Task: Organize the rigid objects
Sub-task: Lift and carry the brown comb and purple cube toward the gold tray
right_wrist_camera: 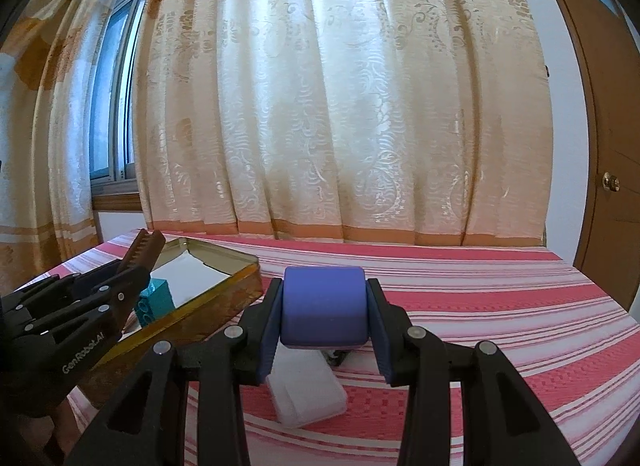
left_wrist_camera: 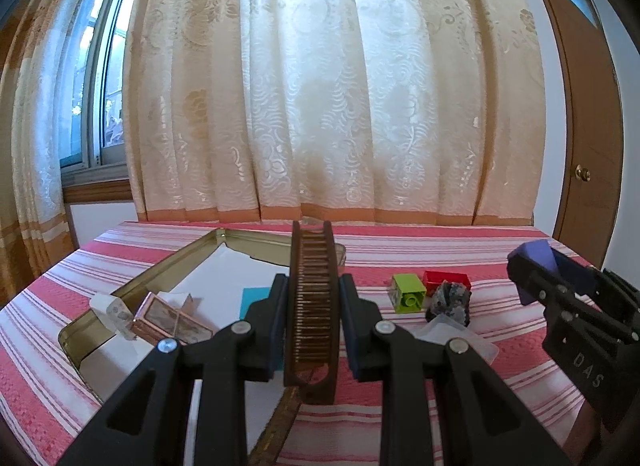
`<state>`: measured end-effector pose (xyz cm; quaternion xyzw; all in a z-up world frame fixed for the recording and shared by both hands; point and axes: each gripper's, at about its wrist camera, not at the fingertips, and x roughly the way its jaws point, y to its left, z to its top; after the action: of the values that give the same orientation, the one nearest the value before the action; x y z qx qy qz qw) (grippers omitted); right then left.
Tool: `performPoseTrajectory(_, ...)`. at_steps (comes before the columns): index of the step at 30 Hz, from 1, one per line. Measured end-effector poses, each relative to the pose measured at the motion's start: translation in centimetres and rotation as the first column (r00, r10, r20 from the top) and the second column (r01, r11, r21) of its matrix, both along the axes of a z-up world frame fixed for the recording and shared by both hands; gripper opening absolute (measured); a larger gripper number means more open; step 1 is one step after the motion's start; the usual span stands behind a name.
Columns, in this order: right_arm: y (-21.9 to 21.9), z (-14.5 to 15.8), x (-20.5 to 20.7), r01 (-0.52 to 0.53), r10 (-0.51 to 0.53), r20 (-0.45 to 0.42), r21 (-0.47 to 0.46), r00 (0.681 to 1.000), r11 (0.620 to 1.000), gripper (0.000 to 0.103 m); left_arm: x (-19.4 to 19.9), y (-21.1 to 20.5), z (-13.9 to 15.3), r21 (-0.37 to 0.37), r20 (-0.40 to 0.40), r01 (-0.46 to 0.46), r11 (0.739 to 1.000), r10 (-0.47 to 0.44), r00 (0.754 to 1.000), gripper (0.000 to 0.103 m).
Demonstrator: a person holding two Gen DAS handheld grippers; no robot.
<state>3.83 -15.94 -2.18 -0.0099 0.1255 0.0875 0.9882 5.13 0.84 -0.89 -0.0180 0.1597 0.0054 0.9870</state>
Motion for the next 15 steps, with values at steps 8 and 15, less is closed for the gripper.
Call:
performPoseTrajectory(8, 0.9, 0.0, -0.2, -0.02, 0.02, 0.002, 0.0, 1.0, 1.0, 0.043, -0.2, 0.4, 0.0, -0.002, 0.006, -0.007, 1.0, 0.007, 1.0, 0.024)
performPoseTrajectory(15, 2.0, 0.0, -0.3, -0.043, 0.043, 0.002, -0.004, 0.999, 0.999, 0.043, -0.4, 0.8, 0.0, 0.003, 0.016, -0.014, 1.0, 0.014, 1.0, 0.024)
